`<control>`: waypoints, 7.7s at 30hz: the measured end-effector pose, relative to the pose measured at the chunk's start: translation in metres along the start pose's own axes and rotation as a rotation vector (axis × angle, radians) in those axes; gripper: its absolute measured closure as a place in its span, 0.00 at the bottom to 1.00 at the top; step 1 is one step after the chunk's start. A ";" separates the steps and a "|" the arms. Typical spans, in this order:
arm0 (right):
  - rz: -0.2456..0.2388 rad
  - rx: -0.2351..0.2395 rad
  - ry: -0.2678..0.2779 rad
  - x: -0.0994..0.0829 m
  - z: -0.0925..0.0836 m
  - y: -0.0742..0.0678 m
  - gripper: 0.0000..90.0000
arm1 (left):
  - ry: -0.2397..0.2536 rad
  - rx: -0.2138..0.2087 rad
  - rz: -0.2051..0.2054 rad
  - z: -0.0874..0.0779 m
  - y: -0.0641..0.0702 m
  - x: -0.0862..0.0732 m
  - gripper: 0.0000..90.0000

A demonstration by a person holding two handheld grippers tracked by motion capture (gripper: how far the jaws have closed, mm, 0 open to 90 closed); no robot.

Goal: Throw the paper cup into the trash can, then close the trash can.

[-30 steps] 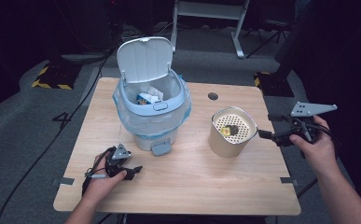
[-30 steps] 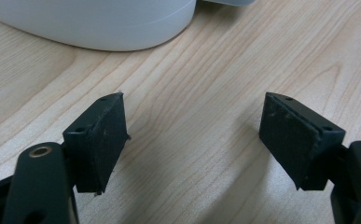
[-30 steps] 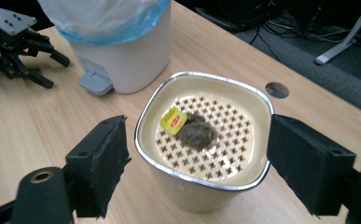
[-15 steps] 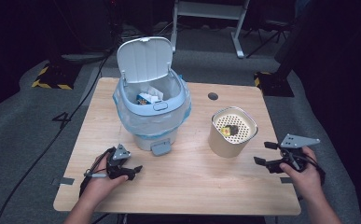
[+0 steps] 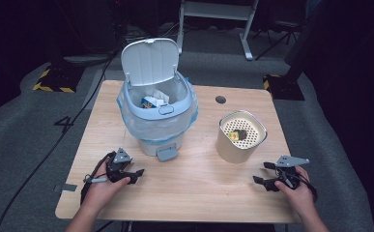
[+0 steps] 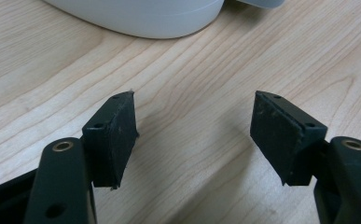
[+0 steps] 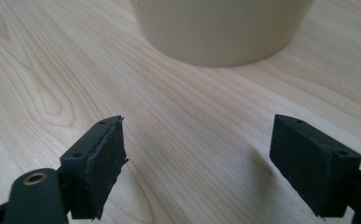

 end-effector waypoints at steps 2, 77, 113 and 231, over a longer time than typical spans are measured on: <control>-0.002 -0.003 -0.010 -0.003 0.004 -0.001 0.20 | 0.020 -0.015 0.004 -0.003 0.000 0.002 0.37; -0.033 -0.045 -0.016 -0.005 0.007 -0.002 0.17 | 0.565 -0.109 -0.004 -0.150 -0.029 0.243 0.45; -0.033 -0.045 -0.017 -0.005 0.007 -0.002 0.17 | 0.468 -0.263 0.067 -0.154 -0.013 0.258 0.49; -0.035 -0.041 -0.017 -0.004 0.008 -0.002 0.16 | 0.208 -0.200 0.120 -0.062 0.068 0.070 0.30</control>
Point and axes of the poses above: each handheld gripper's, and its own axes: z roughly forward along the jaws, x roughly out of its top, y roughly to its right, the point moved 6 cm from there along z, roughly forward along the jaws, and after that the axes turned 13 degrees about -z, right-handed, at the moved point
